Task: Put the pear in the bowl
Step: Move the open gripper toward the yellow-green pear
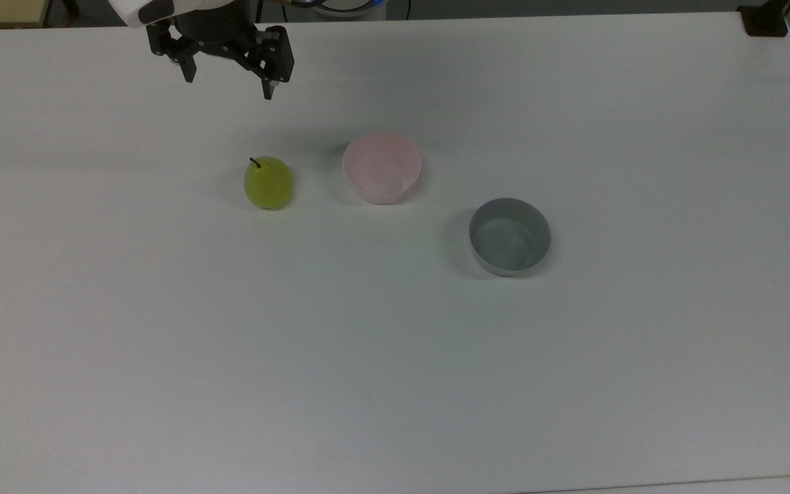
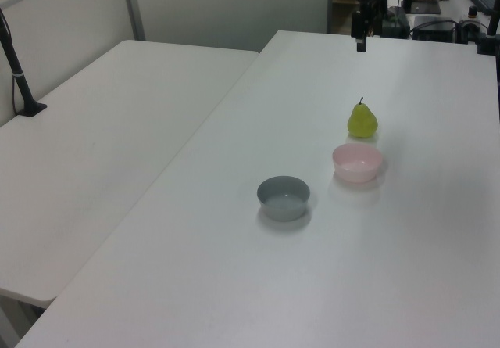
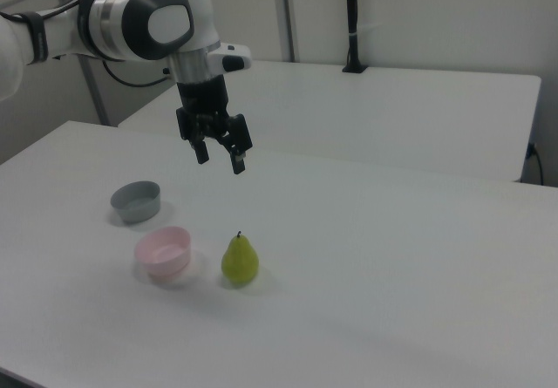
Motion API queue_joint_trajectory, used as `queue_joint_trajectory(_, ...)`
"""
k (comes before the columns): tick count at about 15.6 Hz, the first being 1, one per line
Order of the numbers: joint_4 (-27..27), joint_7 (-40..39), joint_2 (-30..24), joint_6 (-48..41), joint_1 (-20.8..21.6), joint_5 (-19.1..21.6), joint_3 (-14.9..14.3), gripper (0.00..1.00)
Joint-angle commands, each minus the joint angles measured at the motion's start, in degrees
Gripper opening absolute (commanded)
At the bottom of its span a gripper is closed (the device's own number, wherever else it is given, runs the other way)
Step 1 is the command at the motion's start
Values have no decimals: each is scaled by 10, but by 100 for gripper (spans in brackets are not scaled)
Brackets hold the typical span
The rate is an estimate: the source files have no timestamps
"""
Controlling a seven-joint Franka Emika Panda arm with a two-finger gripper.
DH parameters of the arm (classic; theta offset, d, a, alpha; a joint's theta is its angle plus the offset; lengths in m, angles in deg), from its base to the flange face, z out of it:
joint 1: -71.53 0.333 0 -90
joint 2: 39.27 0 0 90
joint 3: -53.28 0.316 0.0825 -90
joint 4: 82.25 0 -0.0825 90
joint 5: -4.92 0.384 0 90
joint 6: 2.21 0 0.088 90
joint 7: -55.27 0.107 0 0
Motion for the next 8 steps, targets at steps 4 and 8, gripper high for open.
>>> queue_joint_trajectory(4,1,-46,-10,-3,-18,14,-6,100)
queue_joint_trajectory(8,2,-67,-2,1,-22,14,-7,100)
